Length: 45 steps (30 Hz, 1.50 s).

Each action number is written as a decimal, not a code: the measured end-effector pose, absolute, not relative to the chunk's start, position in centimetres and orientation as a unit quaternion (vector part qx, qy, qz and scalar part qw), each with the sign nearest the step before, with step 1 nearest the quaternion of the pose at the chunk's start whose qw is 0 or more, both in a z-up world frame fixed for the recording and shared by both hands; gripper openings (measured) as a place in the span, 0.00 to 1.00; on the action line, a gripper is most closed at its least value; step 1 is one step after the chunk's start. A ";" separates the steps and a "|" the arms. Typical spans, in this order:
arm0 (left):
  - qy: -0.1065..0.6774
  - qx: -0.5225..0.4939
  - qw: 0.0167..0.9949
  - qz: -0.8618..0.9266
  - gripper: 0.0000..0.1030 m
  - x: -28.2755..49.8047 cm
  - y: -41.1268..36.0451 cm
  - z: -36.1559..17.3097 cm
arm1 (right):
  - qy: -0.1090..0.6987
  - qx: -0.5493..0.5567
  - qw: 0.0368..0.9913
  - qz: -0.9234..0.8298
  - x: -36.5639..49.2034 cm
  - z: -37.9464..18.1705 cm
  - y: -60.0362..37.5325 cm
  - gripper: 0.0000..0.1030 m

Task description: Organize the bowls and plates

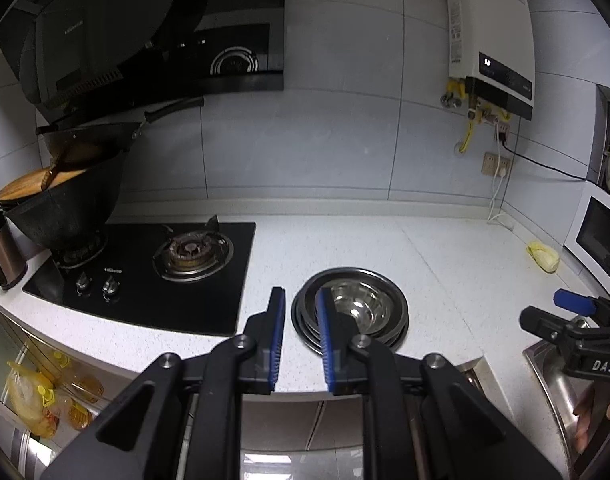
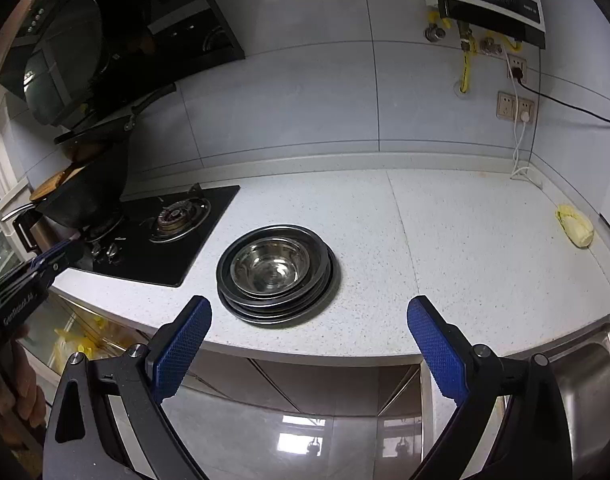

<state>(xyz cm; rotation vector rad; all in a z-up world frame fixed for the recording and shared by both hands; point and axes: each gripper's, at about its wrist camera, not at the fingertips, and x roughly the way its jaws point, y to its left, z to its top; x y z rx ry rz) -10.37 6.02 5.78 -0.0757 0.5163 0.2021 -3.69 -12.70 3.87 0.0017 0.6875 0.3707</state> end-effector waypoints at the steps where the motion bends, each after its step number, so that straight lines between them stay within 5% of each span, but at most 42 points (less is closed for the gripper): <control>1: 0.251 -0.037 0.962 0.102 0.15 -10.5 6.1 6.0 | 0.332 0.000 0.926 0.182 -3.9 4.1 -12.8 0.93; 45: 0.236 -0.036 0.970 0.053 0.15 -12.1 3.8 6.3 | 0.316 0.011 0.939 0.139 -7.0 4.8 -16.5 0.94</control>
